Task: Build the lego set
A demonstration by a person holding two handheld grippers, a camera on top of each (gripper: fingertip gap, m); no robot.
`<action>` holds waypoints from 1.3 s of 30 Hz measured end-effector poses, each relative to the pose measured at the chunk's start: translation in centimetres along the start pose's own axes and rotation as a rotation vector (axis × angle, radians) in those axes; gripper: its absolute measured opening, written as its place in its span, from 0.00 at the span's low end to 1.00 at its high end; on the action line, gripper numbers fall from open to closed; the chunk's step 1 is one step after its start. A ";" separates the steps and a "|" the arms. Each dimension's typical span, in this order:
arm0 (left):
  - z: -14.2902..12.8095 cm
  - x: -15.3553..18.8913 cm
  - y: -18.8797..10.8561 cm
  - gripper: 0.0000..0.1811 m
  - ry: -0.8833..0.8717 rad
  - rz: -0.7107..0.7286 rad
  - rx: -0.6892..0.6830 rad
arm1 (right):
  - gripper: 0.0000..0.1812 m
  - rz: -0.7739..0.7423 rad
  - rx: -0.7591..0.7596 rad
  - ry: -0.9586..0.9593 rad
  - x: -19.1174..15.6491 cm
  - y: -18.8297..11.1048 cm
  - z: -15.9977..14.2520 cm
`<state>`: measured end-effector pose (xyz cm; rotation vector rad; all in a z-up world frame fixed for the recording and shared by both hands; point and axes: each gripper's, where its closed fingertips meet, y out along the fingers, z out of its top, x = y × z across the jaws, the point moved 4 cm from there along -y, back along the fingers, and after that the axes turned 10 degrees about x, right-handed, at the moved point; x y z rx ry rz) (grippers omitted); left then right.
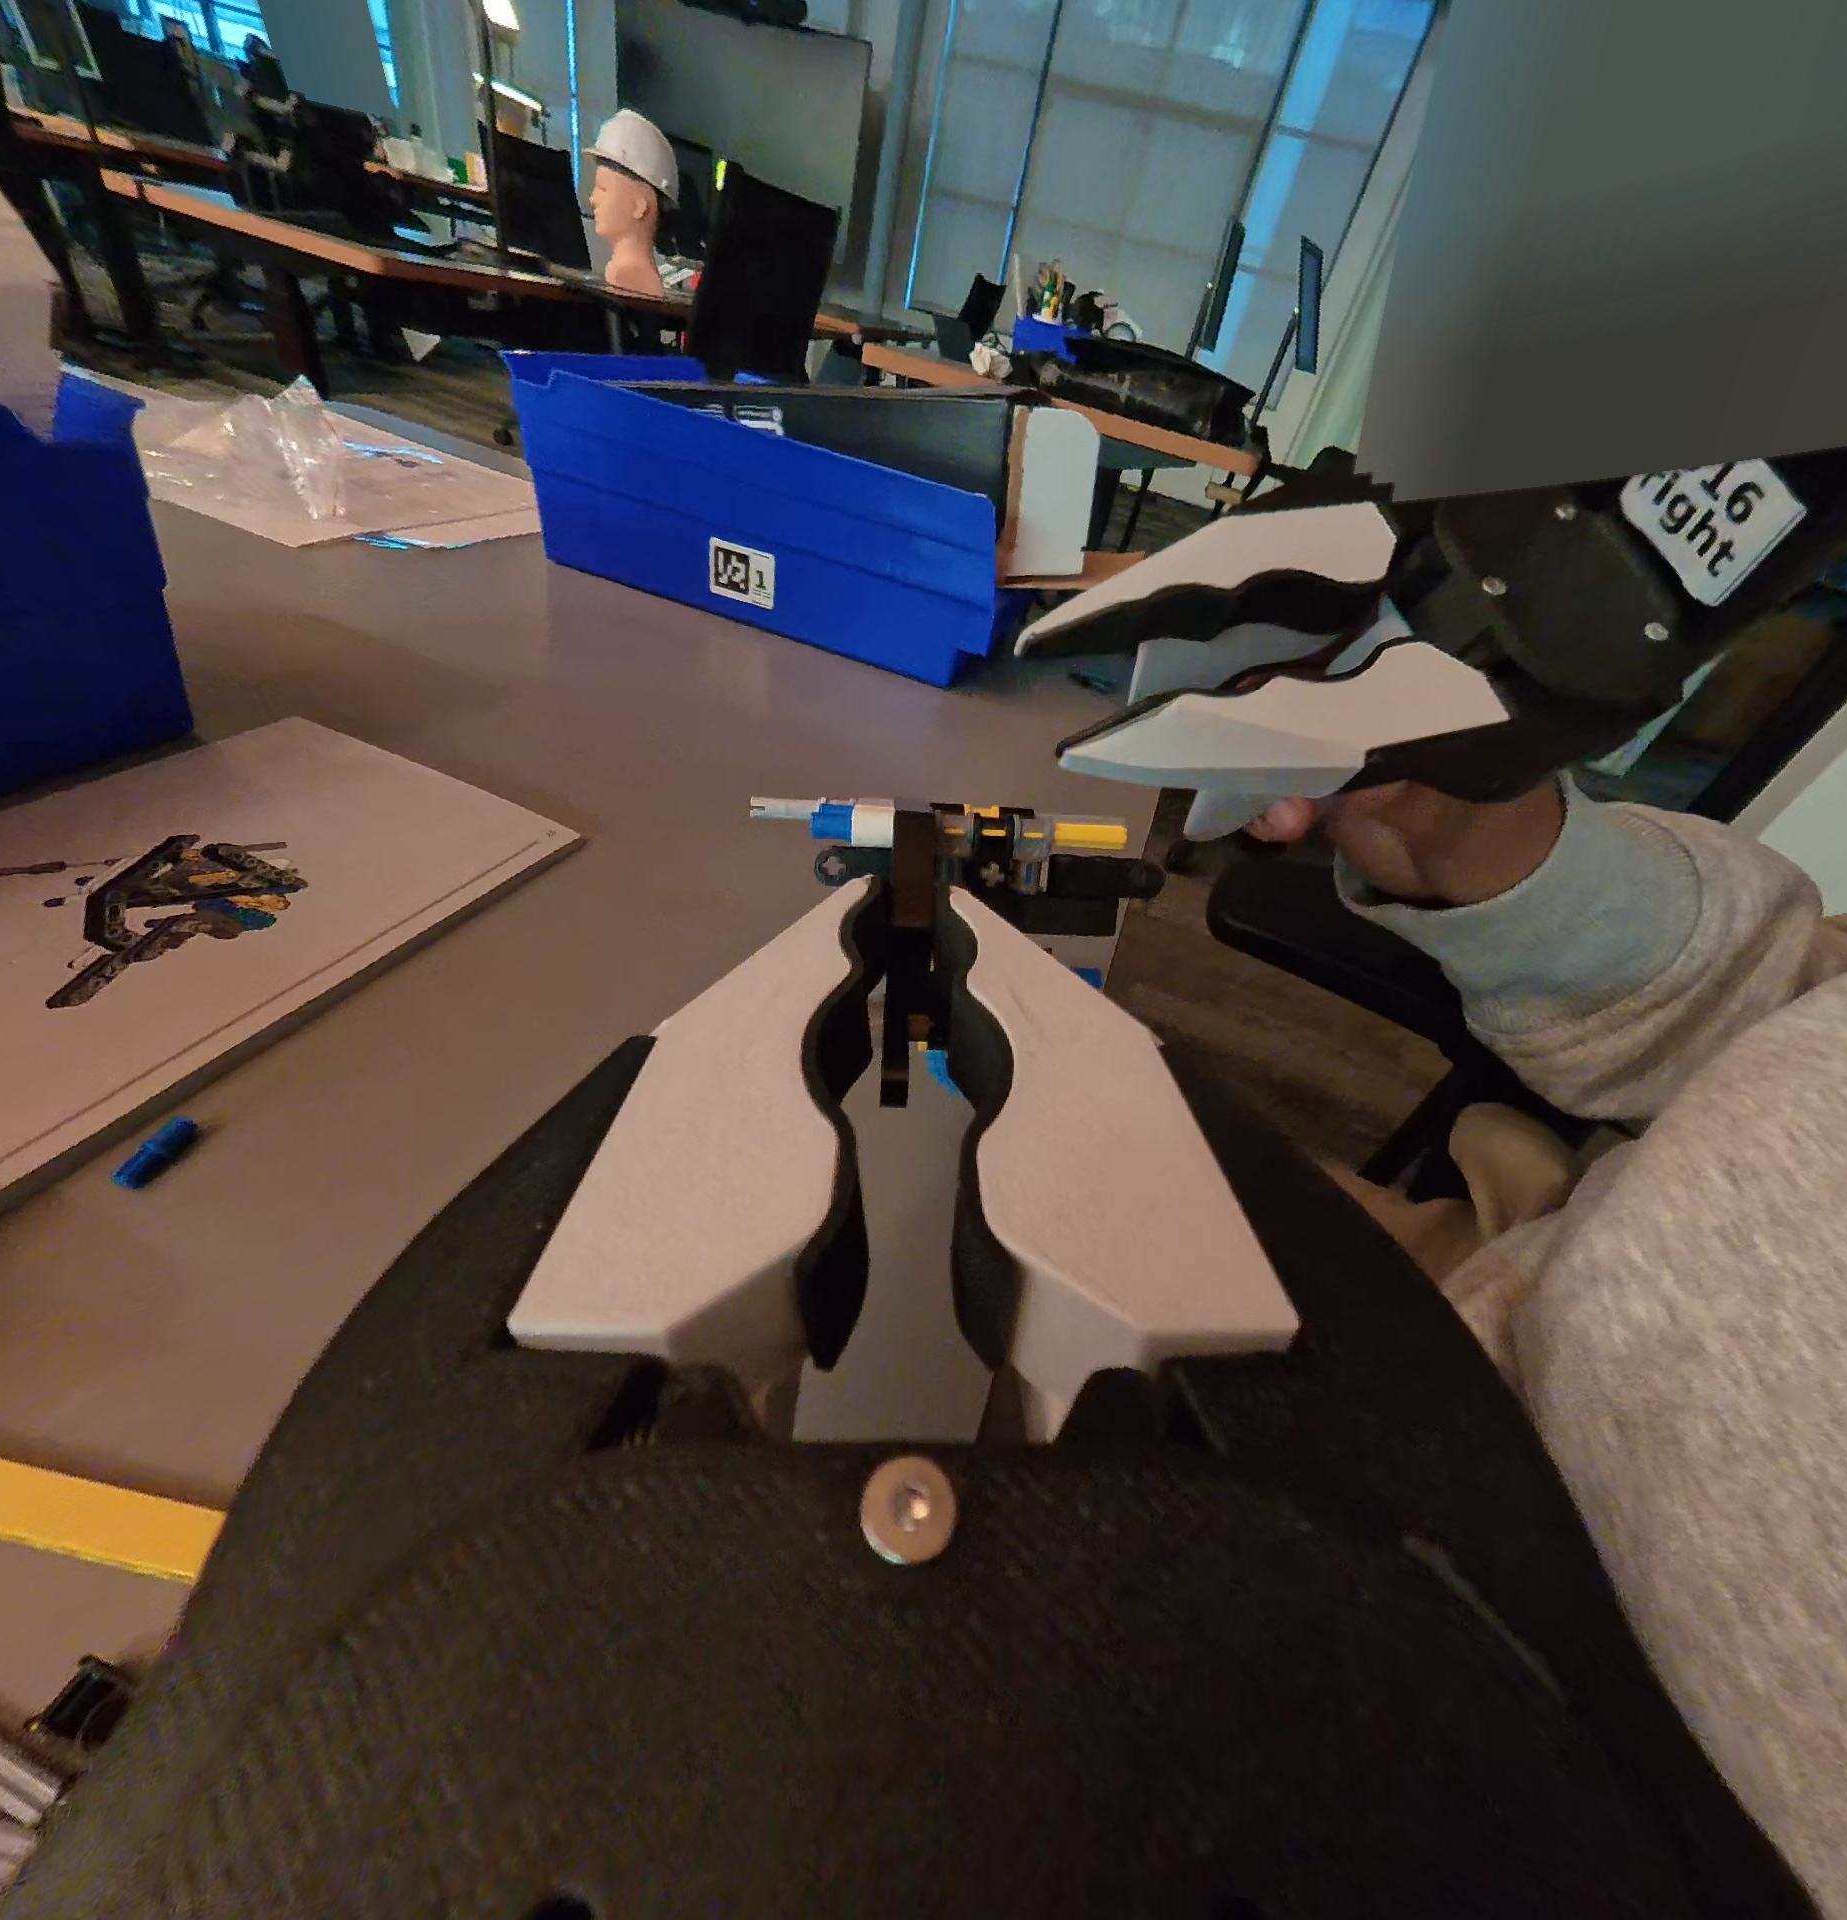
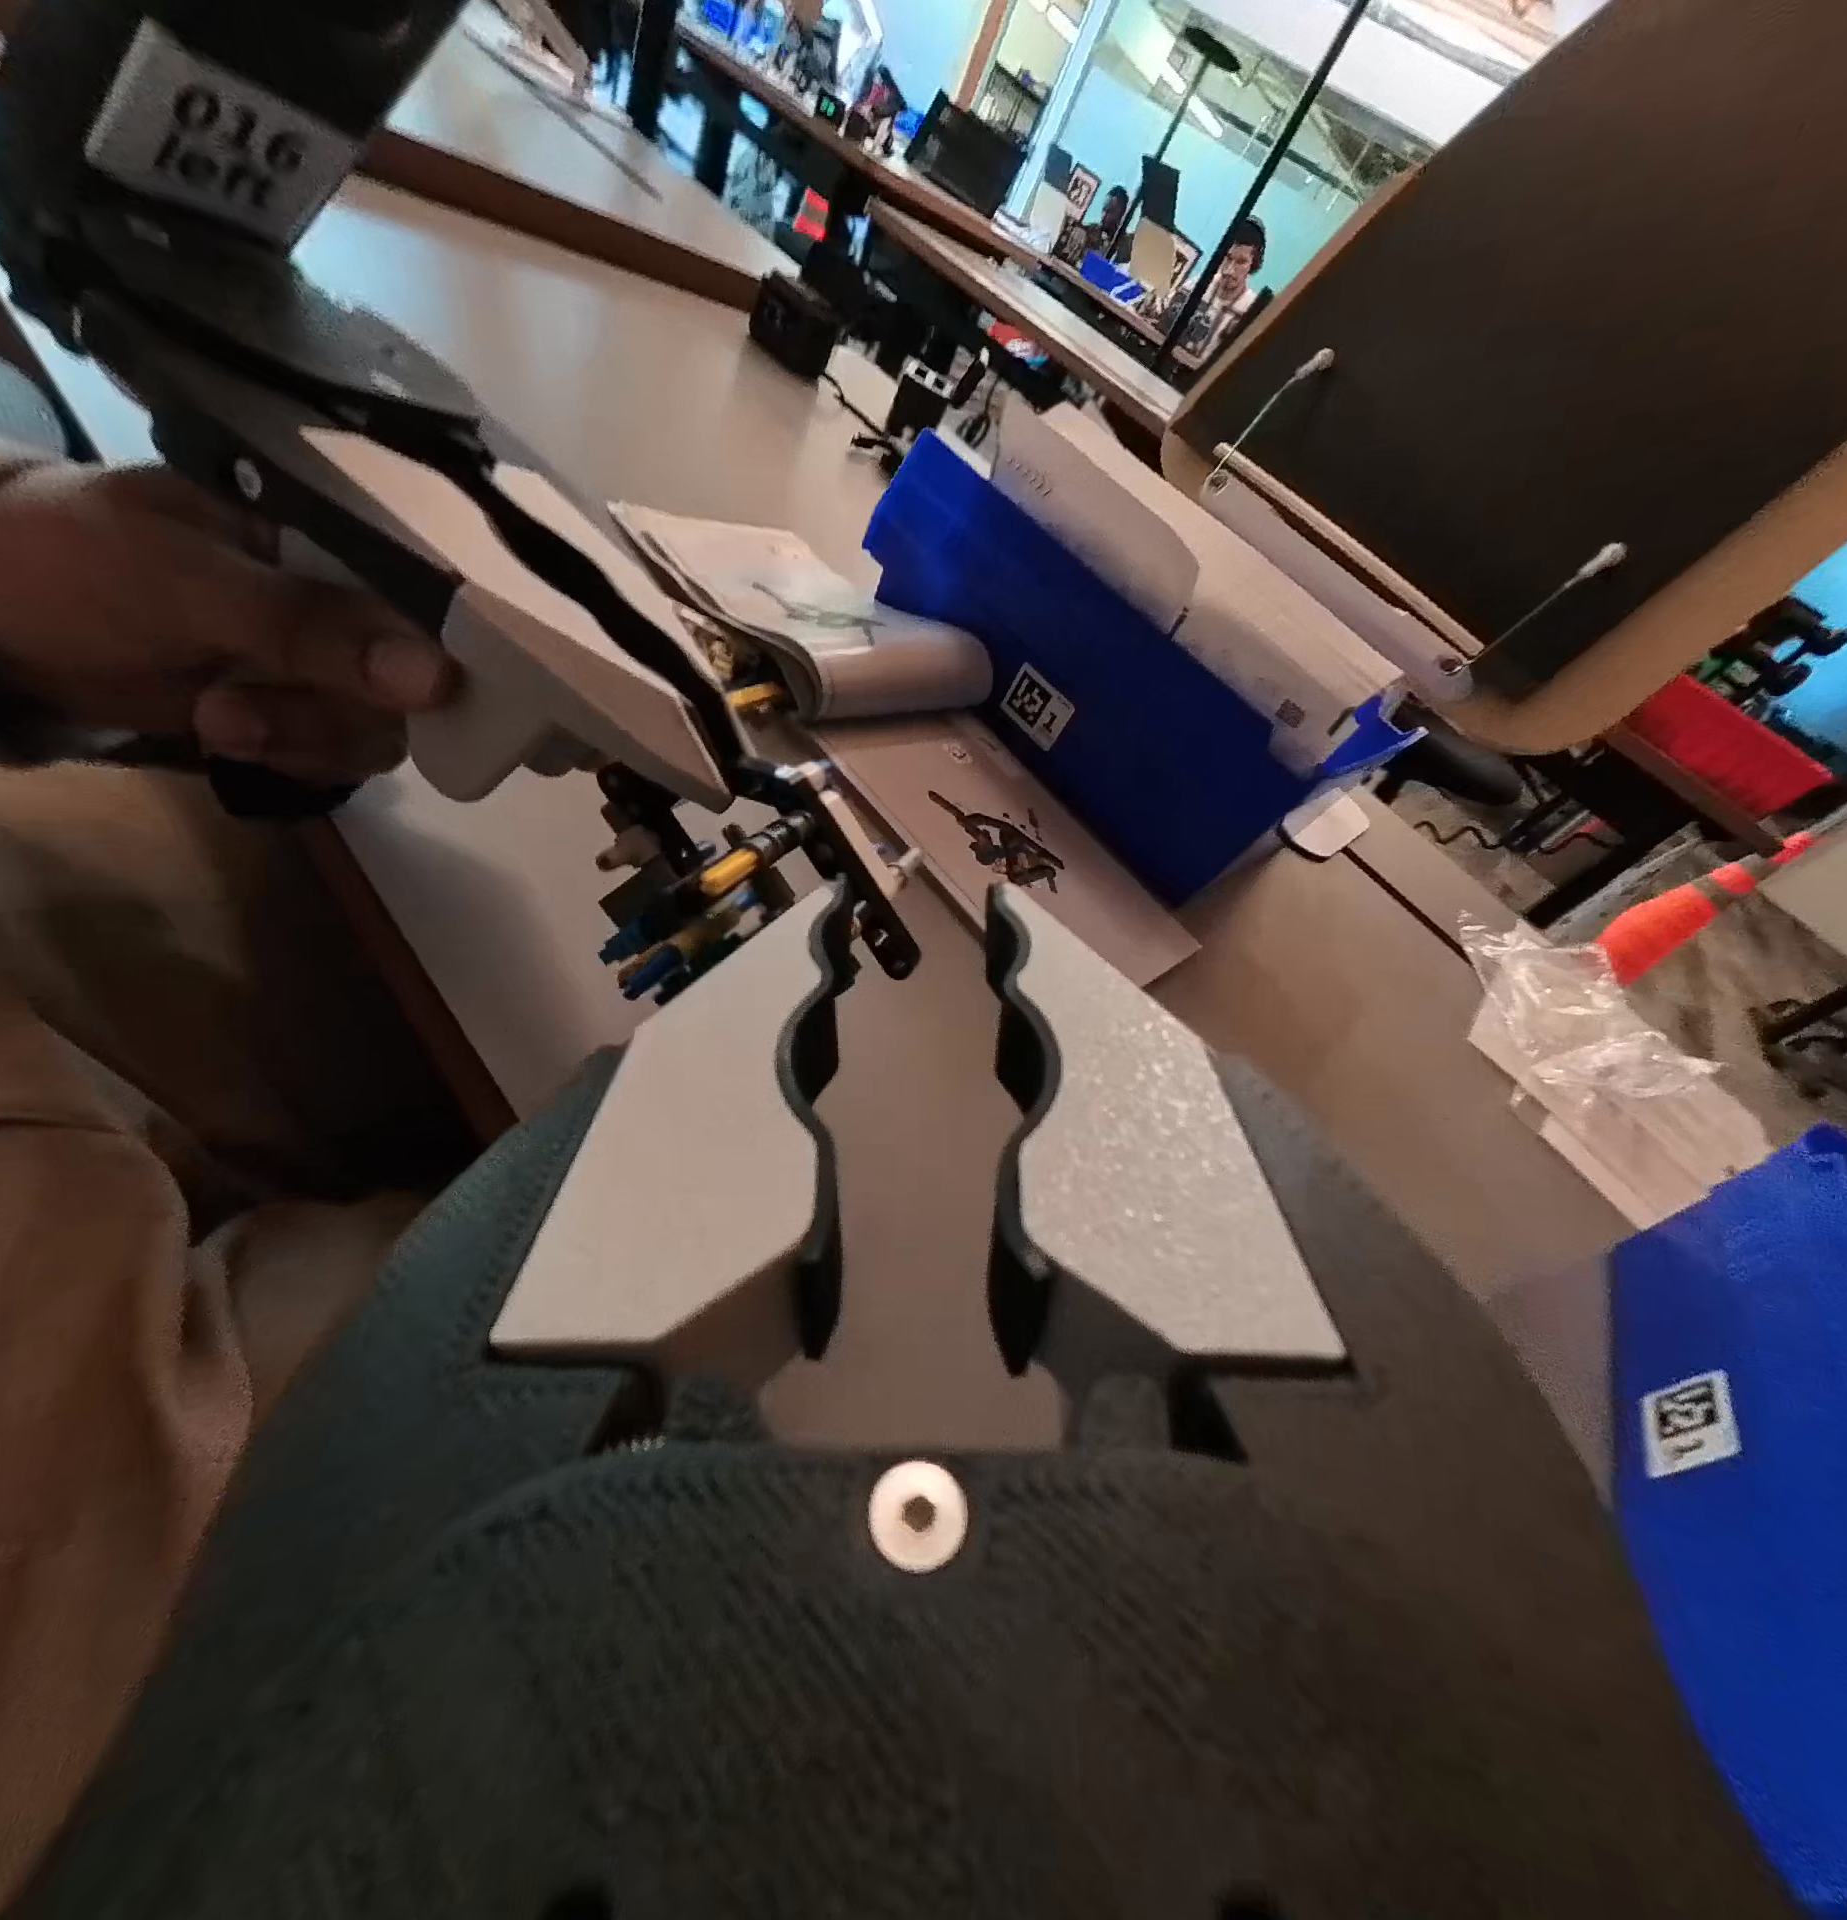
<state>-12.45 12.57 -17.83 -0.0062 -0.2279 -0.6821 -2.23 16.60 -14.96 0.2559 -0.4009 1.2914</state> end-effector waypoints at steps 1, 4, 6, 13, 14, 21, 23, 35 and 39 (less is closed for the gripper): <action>0.0 -0.1 0.0 0.02 -0.008 0.001 0.004 | 0.14 -0.008 0.014 0.031 0.2 -0.1 0.0; 0.2 -0.3 -0.2 0.02 -0.038 0.000 0.018 | 0.15 -0.017 0.053 0.123 0.8 -0.2 0.0; 0.3 -0.5 -0.3 0.02 -0.060 0.000 0.030 | 0.16 -0.016 0.069 0.184 1.1 -0.3 -0.2; 0.4 -0.7 -0.4 0.02 -0.081 -0.005 0.040 | 0.18 0.007 0.119 0.370 1.7 -0.3 -1.0; 0.4 -0.6 -0.4 0.02 -0.080 -0.006 0.040 | 0.18 0.011 0.125 0.390 1.8 -0.4 -1.0; 0.6 -0.4 -0.6 0.02 -0.097 -0.054 0.055 | 0.17 0.055 0.134 0.515 1.7 -0.1 -1.8; 0.7 0.0 -0.7 0.03 -0.104 -0.105 0.070 | 0.15 0.112 0.158 0.585 1.3 0.0 -1.7; 2.1 1.5 -1.7 0.02 -0.210 -0.337 0.169 | 0.10 0.406 0.327 0.949 0.6 -0.7 -0.5; 2.3 1.6 -1.9 0.02 -0.248 -0.374 0.181 | 0.09 0.457 0.343 0.969 0.1 -0.7 -0.1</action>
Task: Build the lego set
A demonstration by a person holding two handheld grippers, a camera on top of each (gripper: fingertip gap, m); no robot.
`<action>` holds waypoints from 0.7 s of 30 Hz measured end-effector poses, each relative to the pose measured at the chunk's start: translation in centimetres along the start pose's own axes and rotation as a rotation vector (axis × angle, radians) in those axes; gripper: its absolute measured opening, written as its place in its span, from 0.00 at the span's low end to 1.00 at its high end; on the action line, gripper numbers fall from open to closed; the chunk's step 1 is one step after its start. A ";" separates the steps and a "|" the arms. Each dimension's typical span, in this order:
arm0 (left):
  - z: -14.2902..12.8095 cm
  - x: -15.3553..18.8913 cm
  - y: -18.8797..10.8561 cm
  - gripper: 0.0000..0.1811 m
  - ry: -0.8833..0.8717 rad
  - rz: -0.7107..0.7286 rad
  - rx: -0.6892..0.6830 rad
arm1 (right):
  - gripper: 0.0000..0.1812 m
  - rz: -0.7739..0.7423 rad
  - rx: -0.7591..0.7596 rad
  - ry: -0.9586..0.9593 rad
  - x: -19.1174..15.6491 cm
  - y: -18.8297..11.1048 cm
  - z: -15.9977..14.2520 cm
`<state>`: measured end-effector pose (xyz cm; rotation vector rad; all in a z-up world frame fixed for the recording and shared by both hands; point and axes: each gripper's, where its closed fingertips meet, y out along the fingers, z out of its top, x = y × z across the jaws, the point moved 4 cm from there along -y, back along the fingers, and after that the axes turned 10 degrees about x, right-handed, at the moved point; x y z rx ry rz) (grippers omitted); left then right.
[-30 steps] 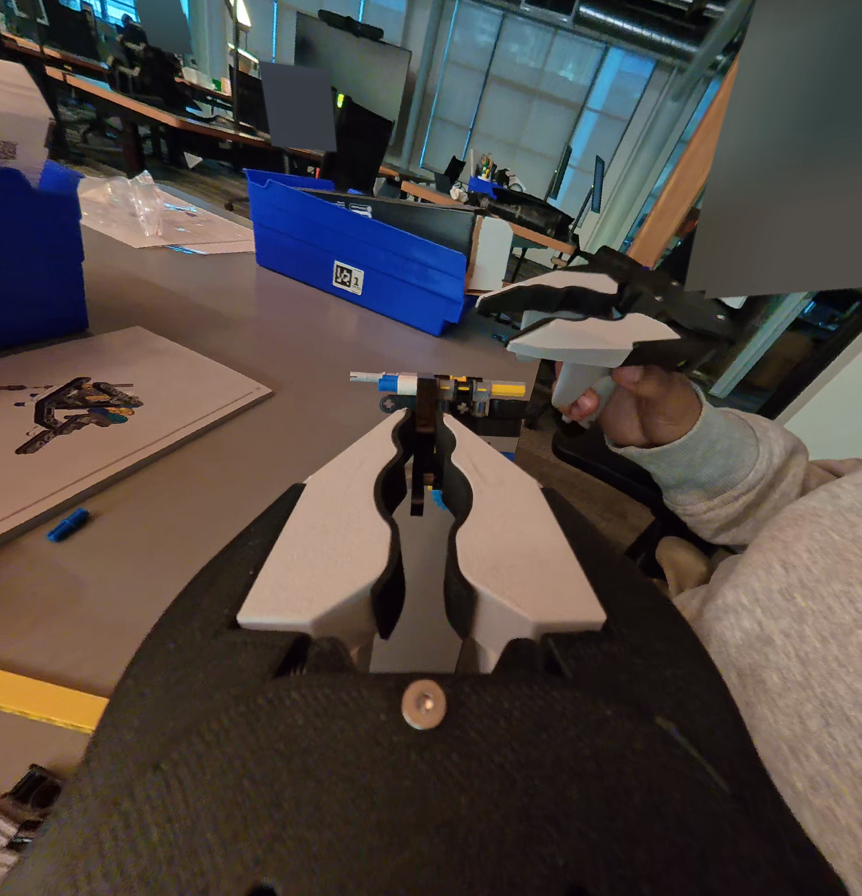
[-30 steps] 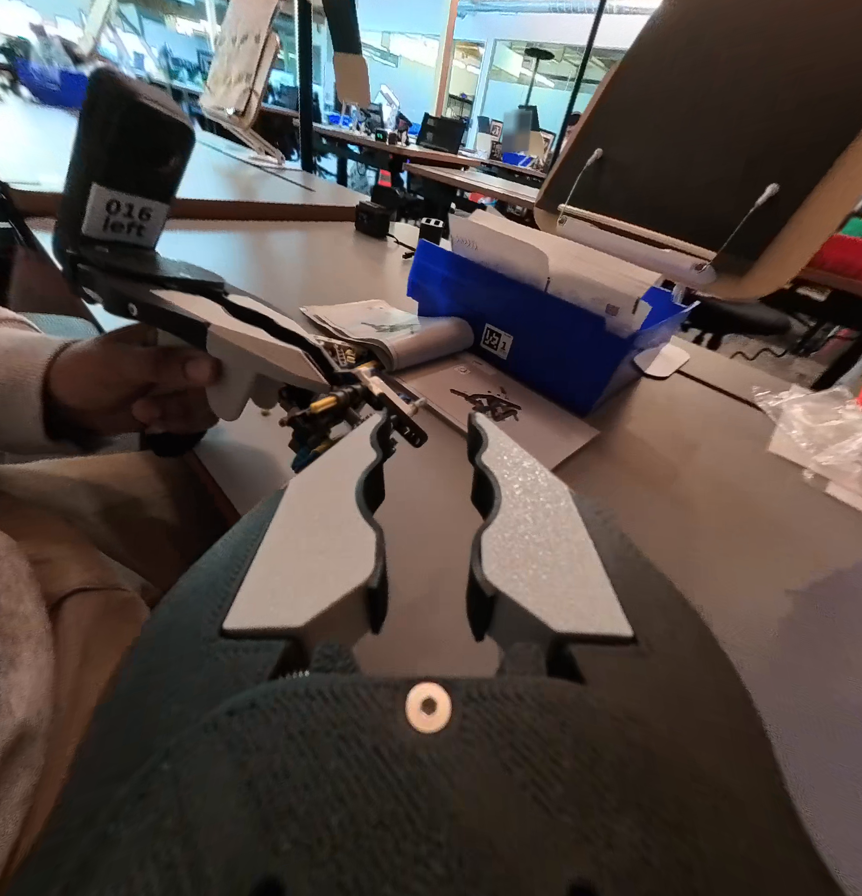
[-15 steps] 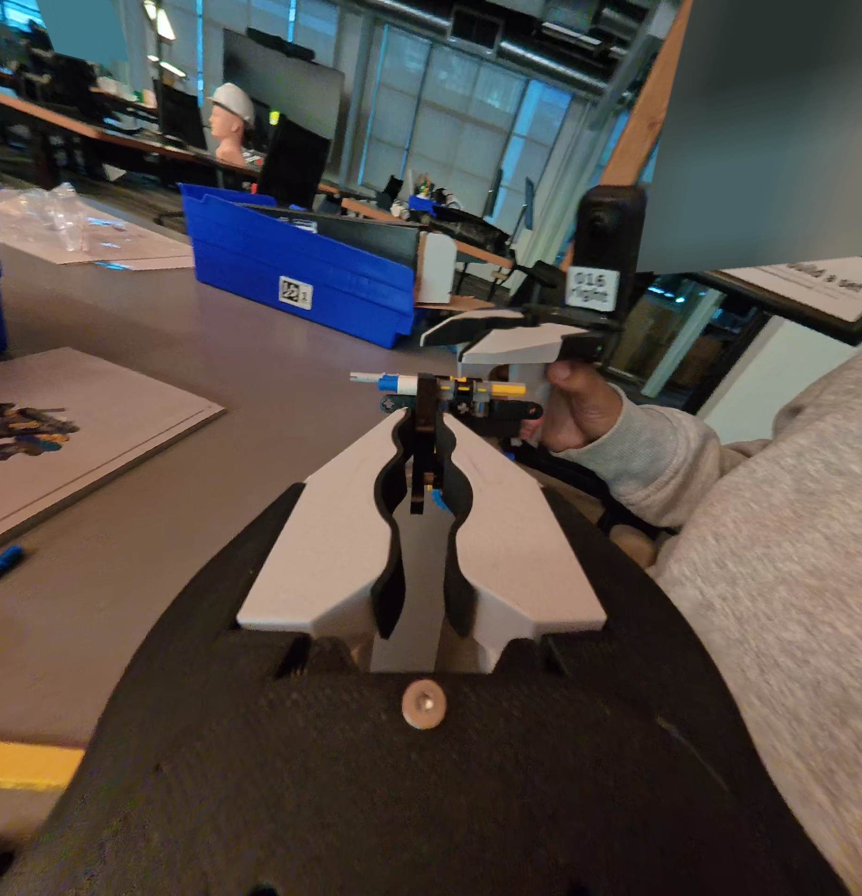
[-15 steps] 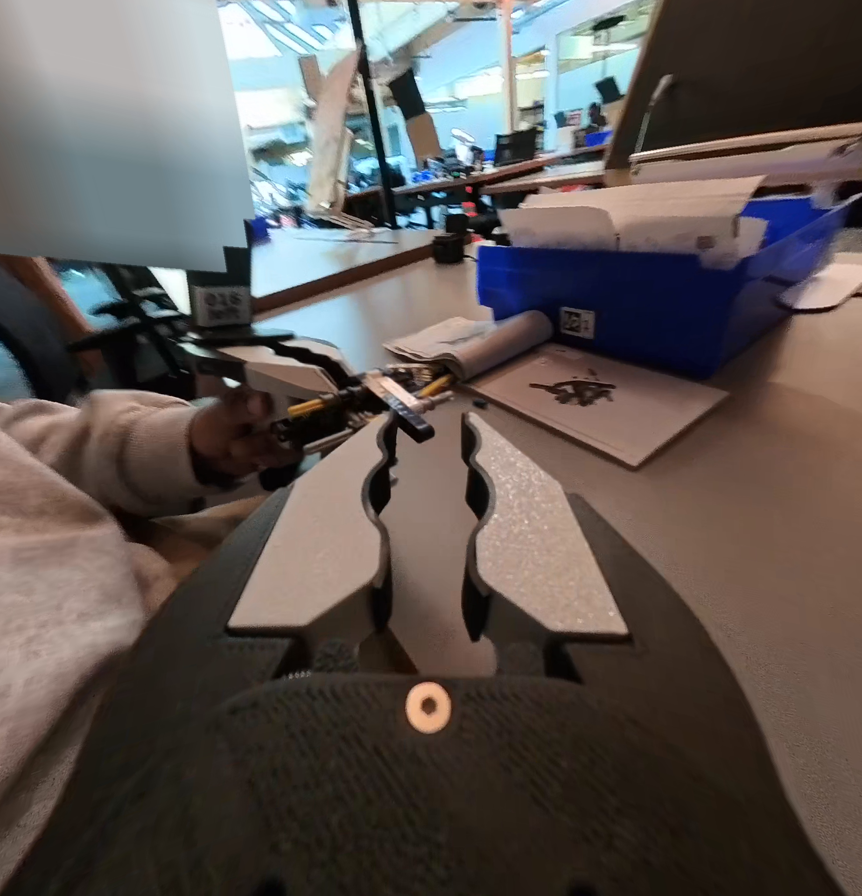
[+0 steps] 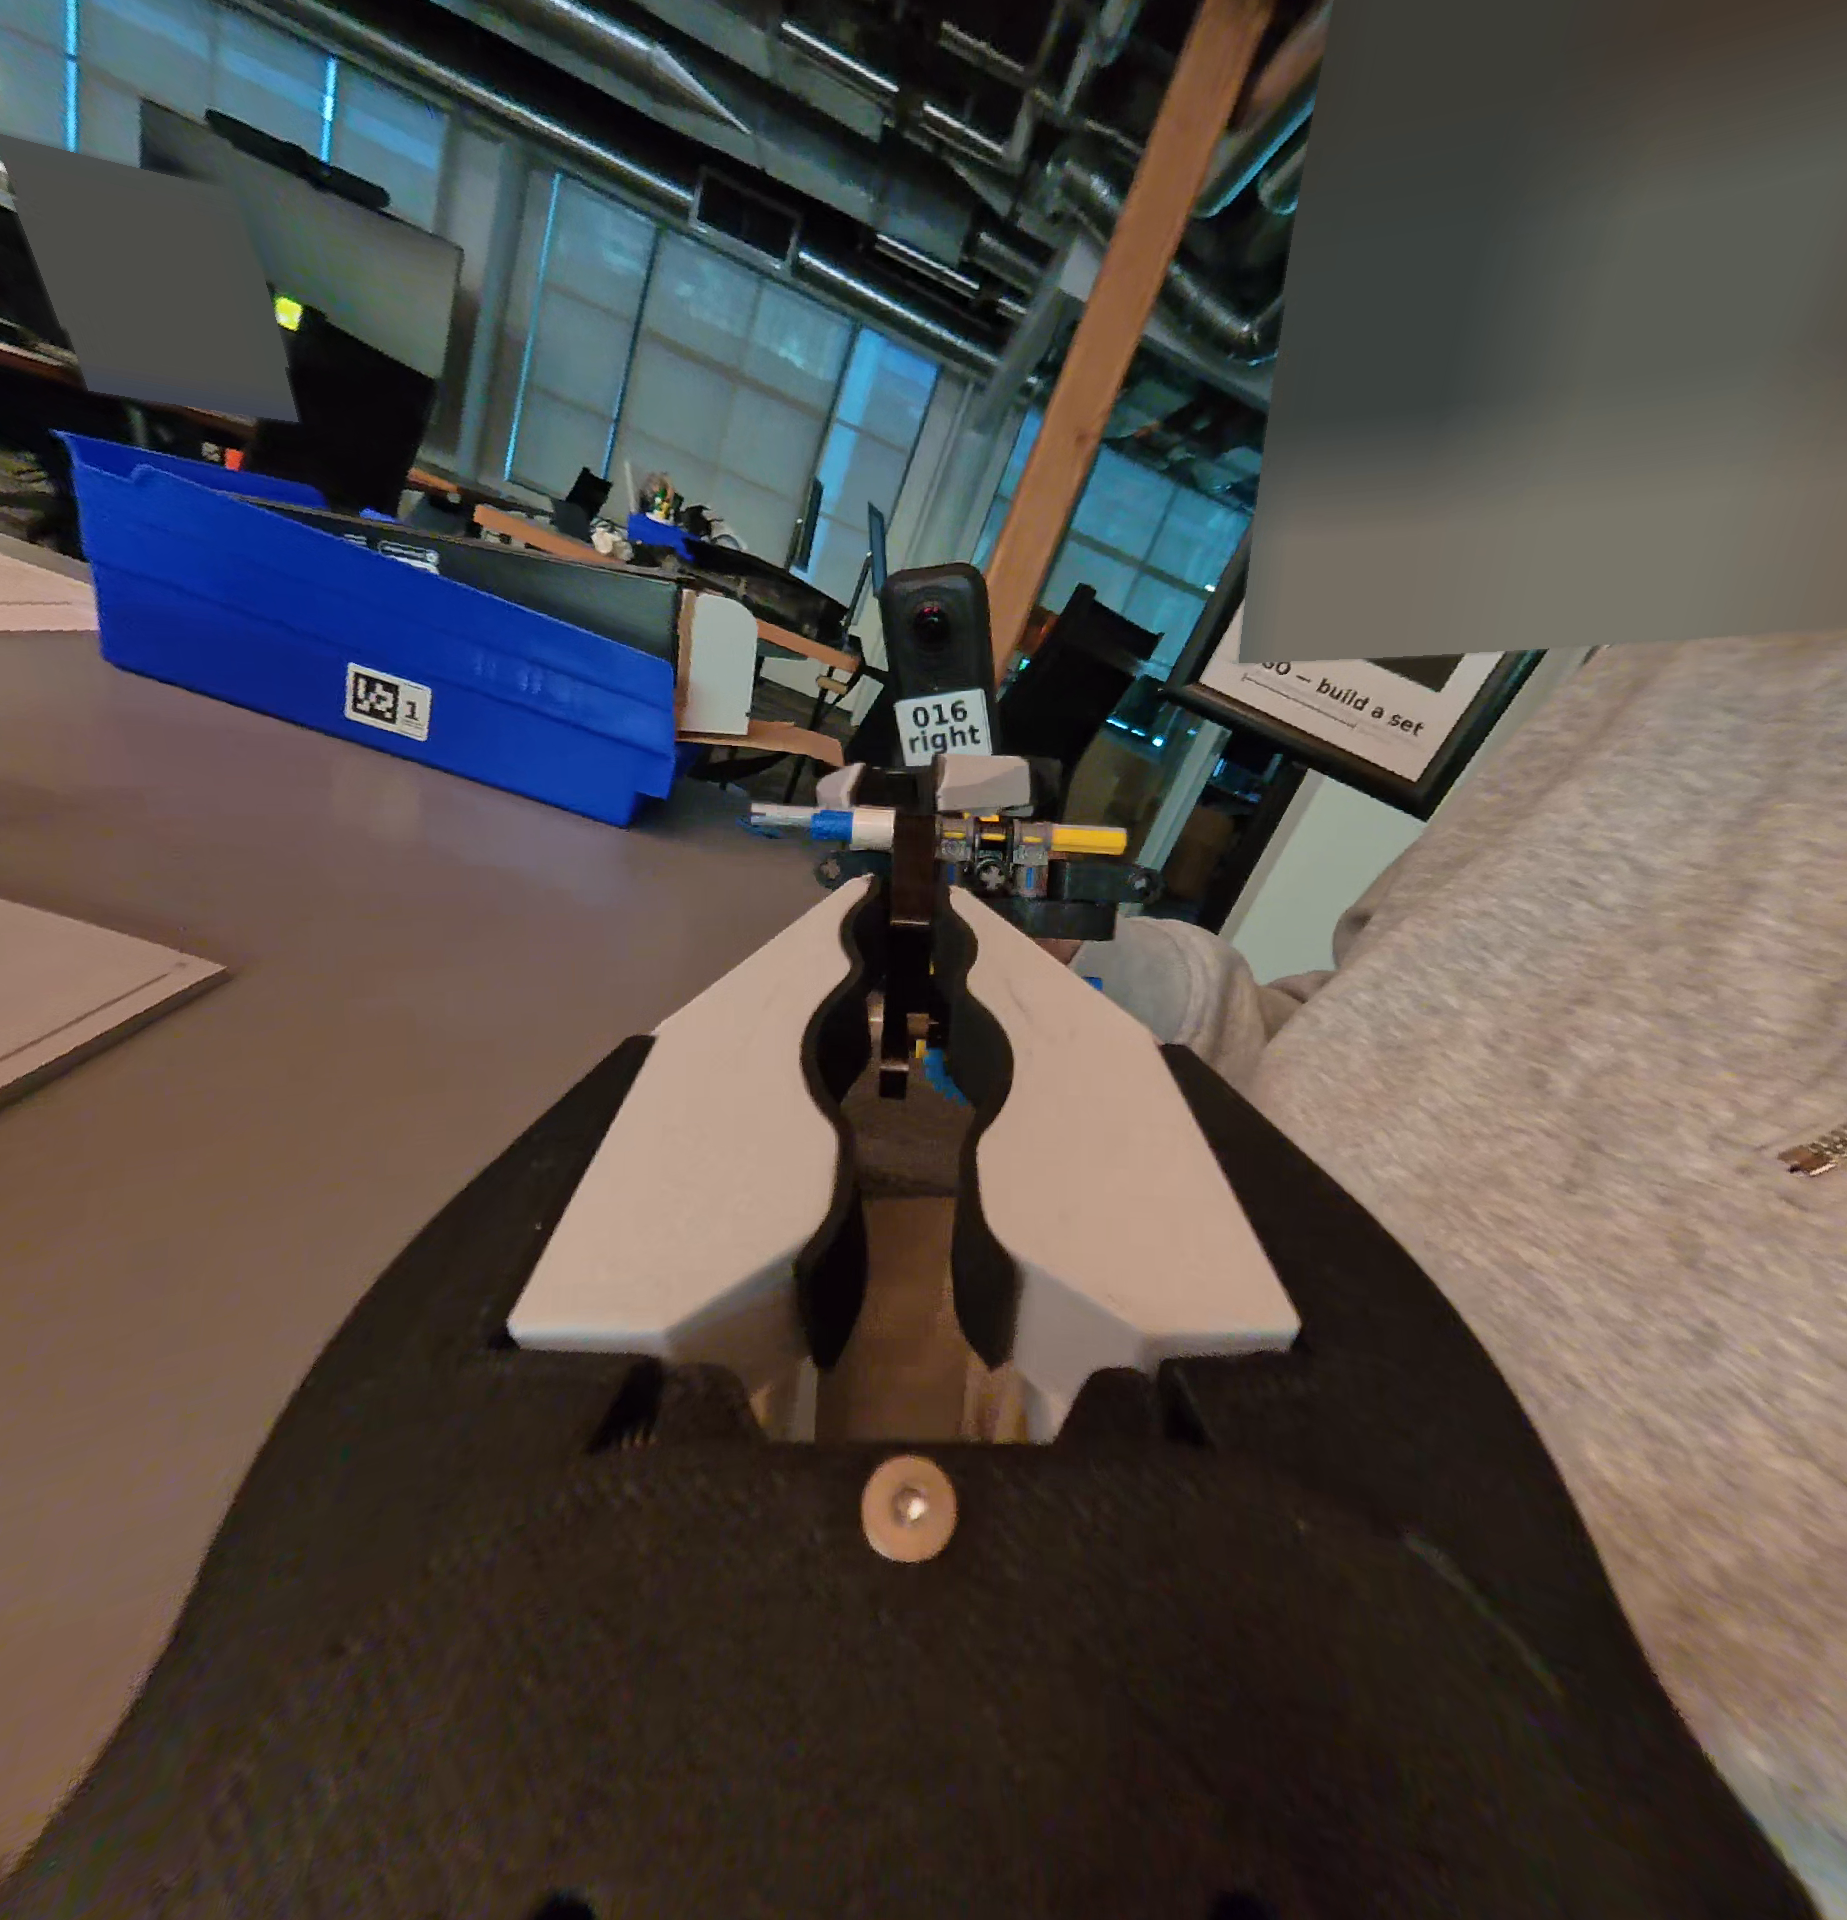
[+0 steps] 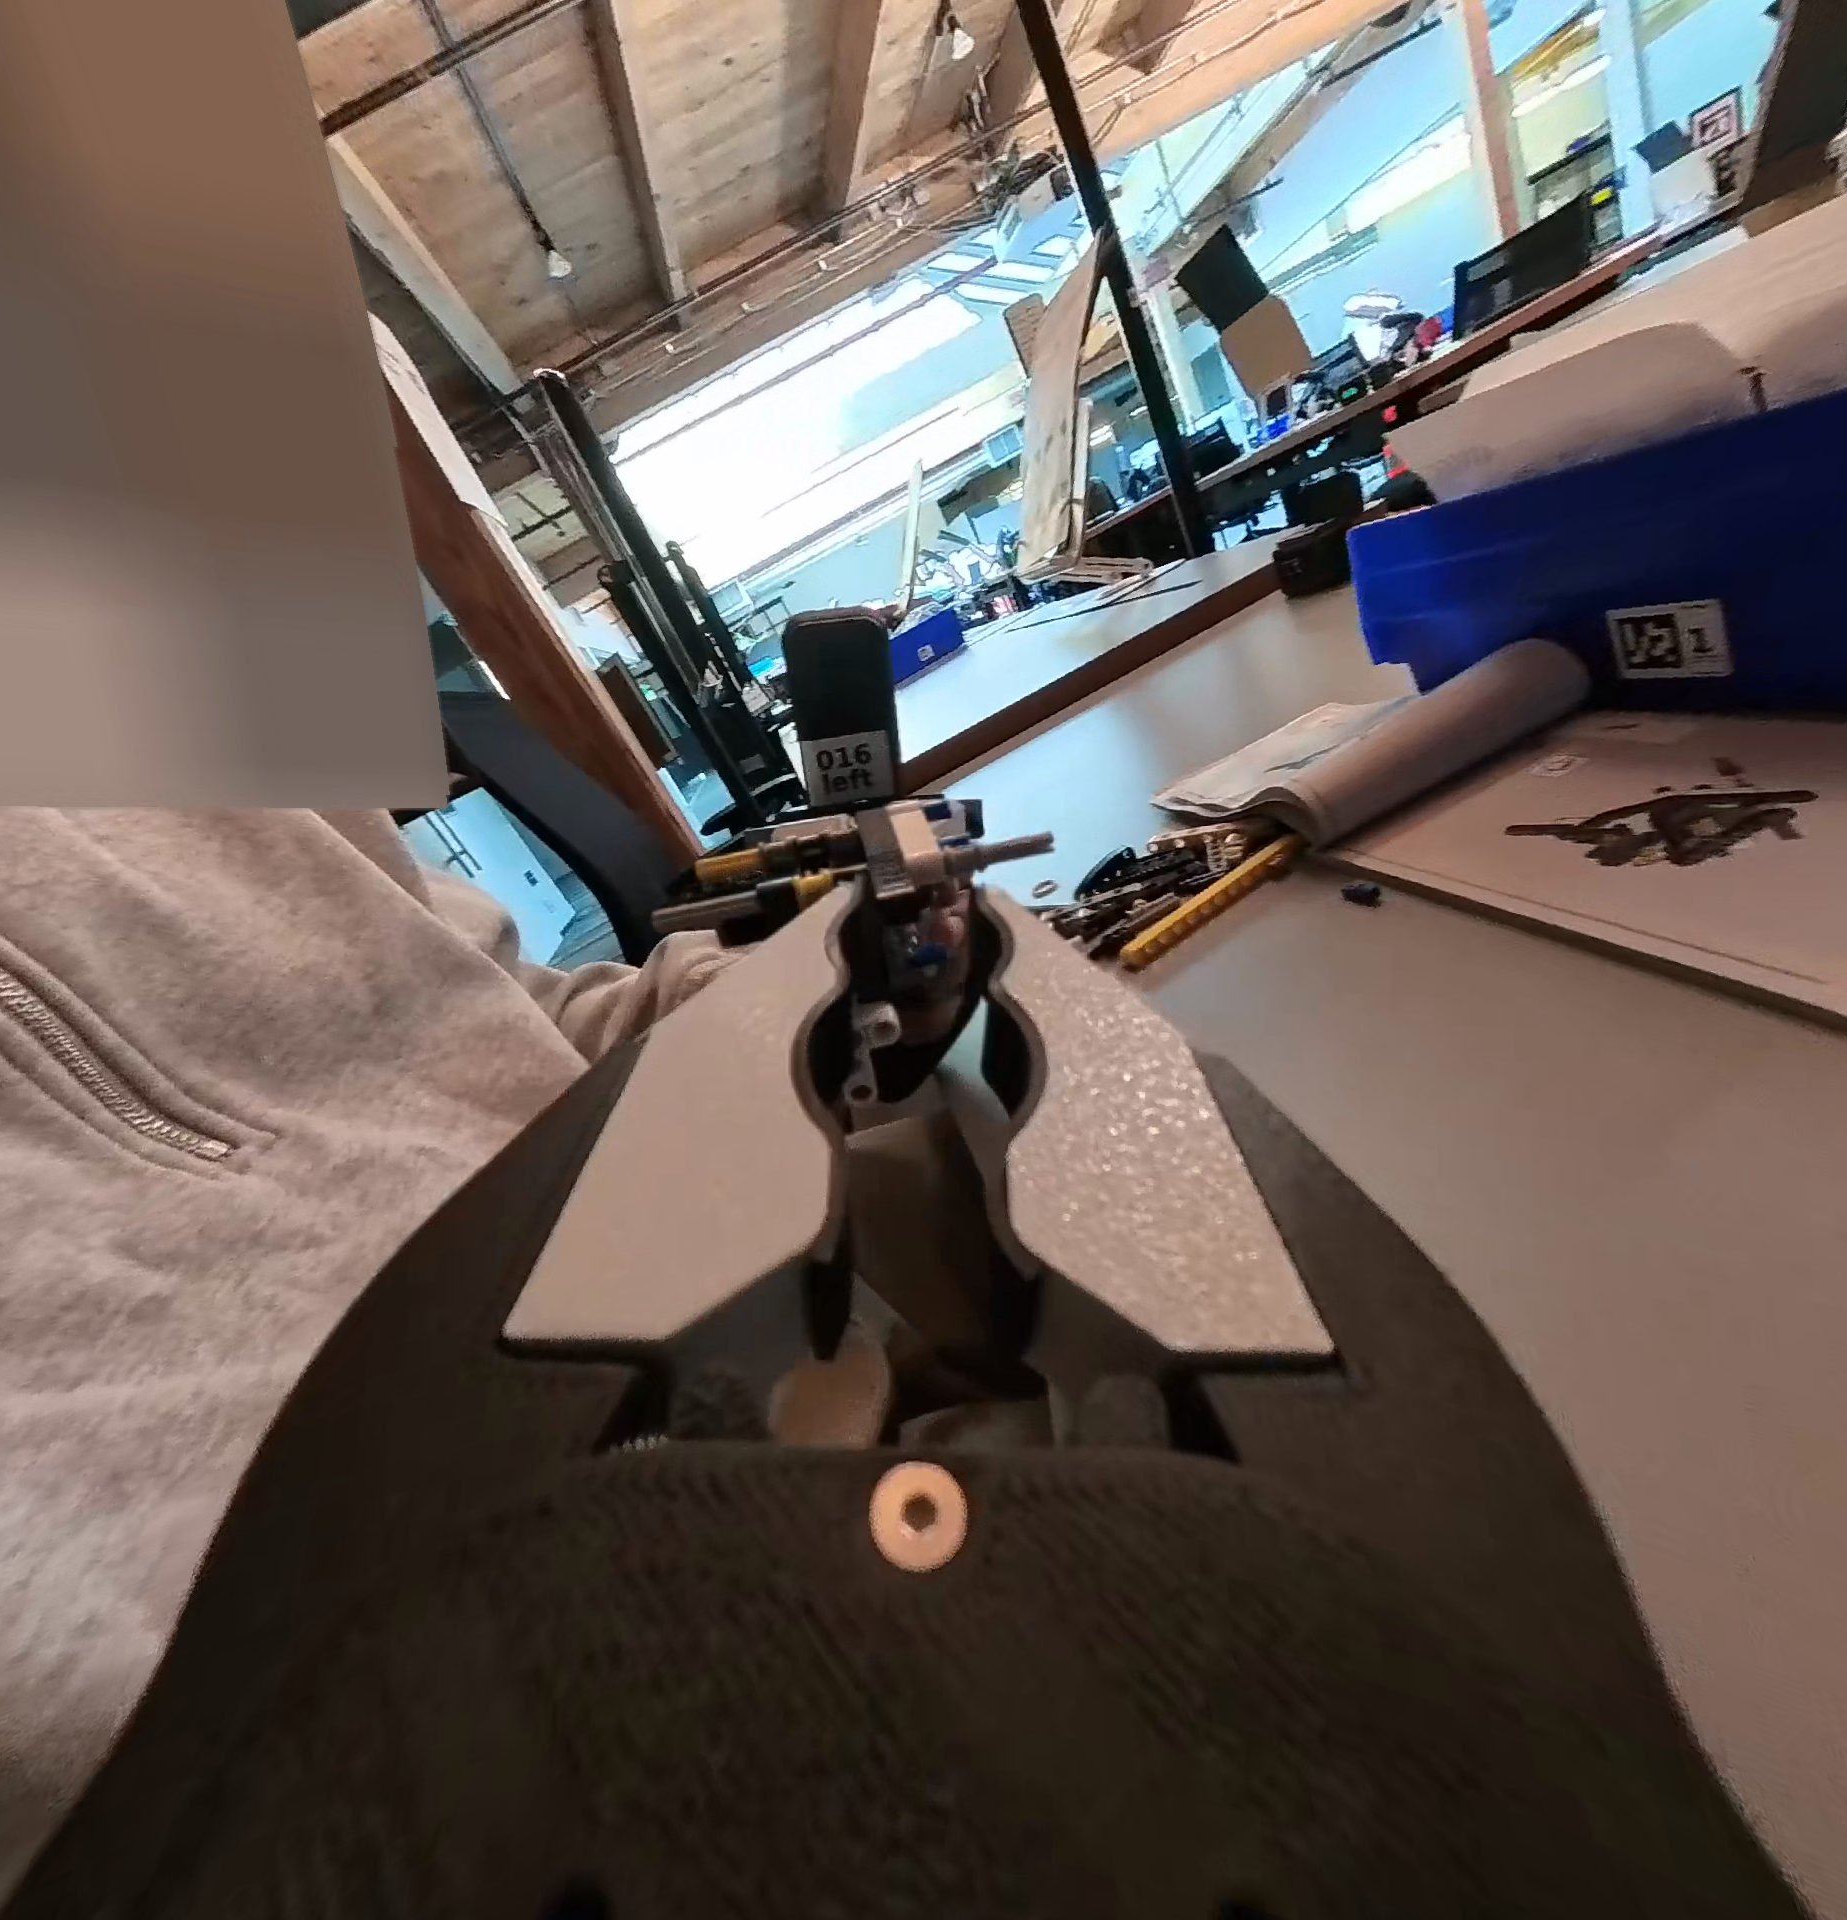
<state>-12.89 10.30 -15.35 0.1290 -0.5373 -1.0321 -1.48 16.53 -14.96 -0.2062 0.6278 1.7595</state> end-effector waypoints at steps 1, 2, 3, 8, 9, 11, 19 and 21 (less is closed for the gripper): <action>0.0 0.1 0.0 0.02 -0.001 -0.004 -0.001 | 0.09 0.011 -0.006 0.002 -0.2 0.1 -0.1; -0.1 0.1 0.0 0.02 -0.003 -0.009 -0.004 | 0.09 0.018 -0.014 0.003 -0.3 0.2 -0.2; -0.1 0.2 0.1 0.02 -0.005 -0.013 -0.006 | 0.09 0.023 -0.024 0.001 -0.4 0.2 -0.4; -0.6 0.4 0.3 0.02 -0.023 -0.034 -0.032 | 0.04 0.048 -0.068 -0.022 -0.9 0.6 -1.0; -0.6 0.4 0.3 0.02 -0.026 -0.035 -0.032 | 0.04 0.047 -0.075 -0.032 -1.0 0.5 -1.0; -0.6 0.4 0.3 0.02 -0.036 -0.039 -0.032 | 0.04 0.049 -0.085 -0.052 -1.1 0.5 -1.0; -0.2 -0.1 0.4 0.13 -0.065 0.011 0.008 | 0.03 -0.010 -0.071 -0.119 -0.8 0.2 -0.2; 0.6 -0.3 0.1 0.20 -0.072 0.030 0.047 | 0.04 -0.021 -0.056 -0.111 -0.5 -0.1 0.1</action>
